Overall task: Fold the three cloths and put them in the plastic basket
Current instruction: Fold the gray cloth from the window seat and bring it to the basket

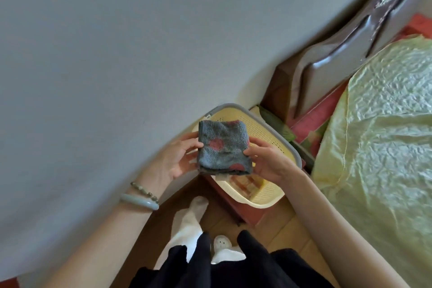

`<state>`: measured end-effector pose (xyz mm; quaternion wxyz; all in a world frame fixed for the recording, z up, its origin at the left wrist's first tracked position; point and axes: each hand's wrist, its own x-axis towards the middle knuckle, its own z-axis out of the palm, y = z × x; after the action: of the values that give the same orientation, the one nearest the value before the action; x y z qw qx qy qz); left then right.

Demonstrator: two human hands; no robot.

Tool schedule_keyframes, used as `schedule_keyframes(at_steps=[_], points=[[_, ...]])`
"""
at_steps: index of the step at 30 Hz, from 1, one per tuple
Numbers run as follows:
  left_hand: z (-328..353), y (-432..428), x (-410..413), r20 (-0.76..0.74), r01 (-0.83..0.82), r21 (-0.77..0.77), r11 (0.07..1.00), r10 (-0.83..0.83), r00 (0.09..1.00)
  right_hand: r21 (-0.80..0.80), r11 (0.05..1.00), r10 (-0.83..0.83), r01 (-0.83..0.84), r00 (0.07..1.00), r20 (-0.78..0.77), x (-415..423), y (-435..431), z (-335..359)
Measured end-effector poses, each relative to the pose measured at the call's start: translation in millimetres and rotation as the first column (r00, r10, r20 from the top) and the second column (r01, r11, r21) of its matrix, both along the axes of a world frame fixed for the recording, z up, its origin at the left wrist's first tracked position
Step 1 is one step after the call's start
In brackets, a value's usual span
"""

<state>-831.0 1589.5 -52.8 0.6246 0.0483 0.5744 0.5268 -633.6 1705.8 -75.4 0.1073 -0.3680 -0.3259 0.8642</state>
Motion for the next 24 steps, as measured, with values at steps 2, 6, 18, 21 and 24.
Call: schedule_keyframes(at_steps=[2, 6, 18, 21, 24], points=[[-5, 24, -11, 0.022, 0.079, -0.009, 0.997, -0.078, 0.997, -0.014, 0.997, -0.071, 0.071, 0.997, 0.016, -4, 9, -7], [-22, 70, -33, 0.023, 0.242, -0.051, 0.969, -0.241, 0.970, -0.057, 0.965, -0.254, 0.257, 0.966, 0.055, -10, 17, -25], [-122, 156, -13, 0.151, 0.473, -0.242, 0.847, -0.448, 0.881, -0.140, 0.824, -0.490, 0.549, 0.815, 0.311, 6, 27, -113], [-160, 175, -1, 0.096, 0.527, -0.347, 0.776, -0.529, 0.843, -0.155, 0.807, -0.473, 0.569, 0.782, 0.406, 5, 35, -150], [-201, 193, 11, -0.065, 0.603, -0.486, 0.633, -0.714, 0.697, -0.187, 0.819, -0.412, 0.542, 0.784, 0.464, 1, 46, -188]])
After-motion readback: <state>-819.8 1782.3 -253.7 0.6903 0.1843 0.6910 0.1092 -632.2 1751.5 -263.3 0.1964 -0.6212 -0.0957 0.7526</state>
